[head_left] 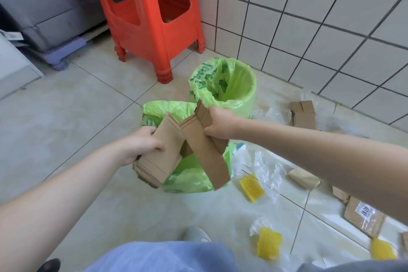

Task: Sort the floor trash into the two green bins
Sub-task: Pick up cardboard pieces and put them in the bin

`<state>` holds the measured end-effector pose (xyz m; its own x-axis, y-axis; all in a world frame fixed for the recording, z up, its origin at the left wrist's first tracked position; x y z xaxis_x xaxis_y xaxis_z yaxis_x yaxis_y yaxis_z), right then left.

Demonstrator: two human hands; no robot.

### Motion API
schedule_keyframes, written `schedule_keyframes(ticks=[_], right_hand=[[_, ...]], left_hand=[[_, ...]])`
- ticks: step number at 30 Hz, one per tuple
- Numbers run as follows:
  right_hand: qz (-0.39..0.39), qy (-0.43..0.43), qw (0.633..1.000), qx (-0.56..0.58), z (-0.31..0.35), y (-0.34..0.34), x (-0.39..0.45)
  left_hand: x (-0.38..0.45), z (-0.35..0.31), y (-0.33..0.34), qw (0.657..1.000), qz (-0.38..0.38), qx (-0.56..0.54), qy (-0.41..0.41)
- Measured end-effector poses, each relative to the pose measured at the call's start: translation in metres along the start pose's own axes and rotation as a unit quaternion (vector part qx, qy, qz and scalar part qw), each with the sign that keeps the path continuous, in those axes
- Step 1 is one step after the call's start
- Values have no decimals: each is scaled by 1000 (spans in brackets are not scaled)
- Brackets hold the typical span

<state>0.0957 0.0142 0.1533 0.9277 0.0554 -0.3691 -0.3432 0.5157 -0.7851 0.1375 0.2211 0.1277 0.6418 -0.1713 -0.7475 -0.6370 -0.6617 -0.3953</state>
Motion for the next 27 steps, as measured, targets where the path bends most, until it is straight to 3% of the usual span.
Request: schedule_keyframes(ticks=[12, 17, 23, 27], right_hand=[[127, -29, 970, -206, 19, 47, 47], [158, -20, 964, -212, 14, 60, 61], [121, -9, 988, -91, 12, 49, 66], [72, -8, 996, -57, 6, 47, 65]], left_hand=[[21, -28, 19, 971, 58, 219, -80], [35, -32, 26, 935, 19, 344, -89], [57, -19, 26, 964, -6, 247, -95], [63, -15, 19, 969, -101, 222, -48]])
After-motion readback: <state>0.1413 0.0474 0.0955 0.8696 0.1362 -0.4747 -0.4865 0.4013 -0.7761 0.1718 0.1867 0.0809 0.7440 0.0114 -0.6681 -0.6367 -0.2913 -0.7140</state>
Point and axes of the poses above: each hand's wrist, its own x-axis towards the middle knuckle, its own y-axis out of the palm, z = x × y, the point moved 2 cm from there along x, towards the middle knuckle, and after that the axes turned 8 degrees about -y, right-handed, at the moved point
